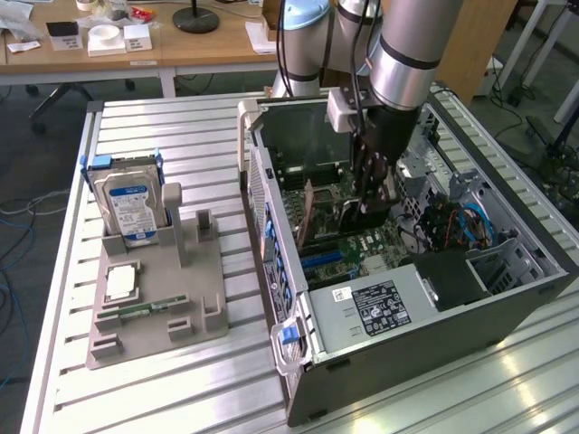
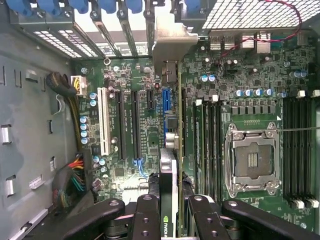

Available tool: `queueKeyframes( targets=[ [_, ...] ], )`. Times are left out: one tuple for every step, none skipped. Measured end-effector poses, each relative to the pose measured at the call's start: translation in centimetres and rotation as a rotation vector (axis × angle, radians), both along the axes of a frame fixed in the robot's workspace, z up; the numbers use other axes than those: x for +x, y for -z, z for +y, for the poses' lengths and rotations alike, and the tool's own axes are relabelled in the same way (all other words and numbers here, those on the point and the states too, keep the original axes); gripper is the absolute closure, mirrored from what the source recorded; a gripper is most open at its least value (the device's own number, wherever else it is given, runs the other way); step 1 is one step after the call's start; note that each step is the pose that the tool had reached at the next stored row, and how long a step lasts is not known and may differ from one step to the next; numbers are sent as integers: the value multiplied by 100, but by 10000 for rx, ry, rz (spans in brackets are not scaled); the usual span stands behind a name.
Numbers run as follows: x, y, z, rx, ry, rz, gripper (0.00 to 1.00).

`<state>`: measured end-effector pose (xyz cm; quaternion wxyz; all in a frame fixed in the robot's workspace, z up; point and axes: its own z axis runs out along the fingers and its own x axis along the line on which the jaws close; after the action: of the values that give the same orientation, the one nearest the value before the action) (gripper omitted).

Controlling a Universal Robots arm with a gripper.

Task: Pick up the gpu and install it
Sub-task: 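Insert the gpu into the slot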

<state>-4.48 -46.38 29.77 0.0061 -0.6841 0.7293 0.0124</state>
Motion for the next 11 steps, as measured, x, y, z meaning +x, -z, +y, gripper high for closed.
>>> queueKeyframes(
  targets=[
    [0,7,0,1,-1,0,73],
    [-1,14,0,1,0,-1,73],
    [-3,20,0,0,1,-1,73],
    [-3,27,0,0,1,0,73],
    [-4,34,0,0,1,0,73],
    [-5,42,0,0,1,0,73],
    [-6,51,0,1,1,0,73],
    [-7,61,0,1,1,0,73],
    [-6,72,0,1,0,0,73],
    [-7,83,0,1,1,0,73],
    [-7,93,0,0,1,0,73]
  ],
)
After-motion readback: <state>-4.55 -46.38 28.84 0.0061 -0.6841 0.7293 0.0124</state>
